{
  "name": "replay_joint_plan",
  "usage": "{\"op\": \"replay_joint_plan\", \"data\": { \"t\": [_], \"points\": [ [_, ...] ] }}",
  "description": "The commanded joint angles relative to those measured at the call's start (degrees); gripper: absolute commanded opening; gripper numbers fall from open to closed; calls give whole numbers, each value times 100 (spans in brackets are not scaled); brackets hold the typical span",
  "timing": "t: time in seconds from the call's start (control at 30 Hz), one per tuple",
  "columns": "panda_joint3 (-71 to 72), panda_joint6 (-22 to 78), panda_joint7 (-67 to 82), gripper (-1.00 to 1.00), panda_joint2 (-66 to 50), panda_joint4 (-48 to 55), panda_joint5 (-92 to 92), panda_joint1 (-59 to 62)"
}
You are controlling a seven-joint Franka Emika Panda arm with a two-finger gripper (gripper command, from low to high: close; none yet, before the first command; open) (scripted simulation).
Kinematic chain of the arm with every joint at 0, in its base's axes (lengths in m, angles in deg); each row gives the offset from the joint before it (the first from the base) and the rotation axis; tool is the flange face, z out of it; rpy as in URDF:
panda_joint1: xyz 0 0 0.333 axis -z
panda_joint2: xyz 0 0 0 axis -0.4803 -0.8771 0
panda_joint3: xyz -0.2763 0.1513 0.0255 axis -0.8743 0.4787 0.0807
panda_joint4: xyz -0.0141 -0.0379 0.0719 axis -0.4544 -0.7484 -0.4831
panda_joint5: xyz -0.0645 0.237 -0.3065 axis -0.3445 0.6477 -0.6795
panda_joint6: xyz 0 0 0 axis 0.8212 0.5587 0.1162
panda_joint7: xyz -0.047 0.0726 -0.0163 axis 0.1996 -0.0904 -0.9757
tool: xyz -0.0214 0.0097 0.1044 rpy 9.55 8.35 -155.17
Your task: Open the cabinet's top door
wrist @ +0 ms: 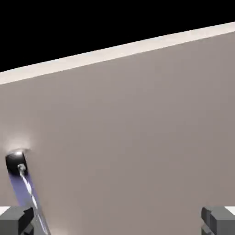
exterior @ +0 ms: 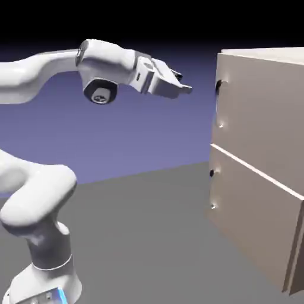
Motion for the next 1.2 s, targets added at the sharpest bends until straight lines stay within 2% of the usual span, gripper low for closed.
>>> {"op": "replay_joint_plan", "data": {
  "t": [0.0,0.87,0.93,1.1,1.13,1.17],
  "points": [
    [122,56,92,0,117,39,250,135],
    [3303,1505,2491,0,3166,1042,6729,3639],
    [3364,1532,2537,0,3225,1062,6853,3706],
    [3434,1504,2535,0,3125,1895,7126,4541],
    [3434,1504,2535,-100,3125,1895,7126,4541],
    [3434,1504,2535,-100,3125,1895,7126,4541]
  ]
}}
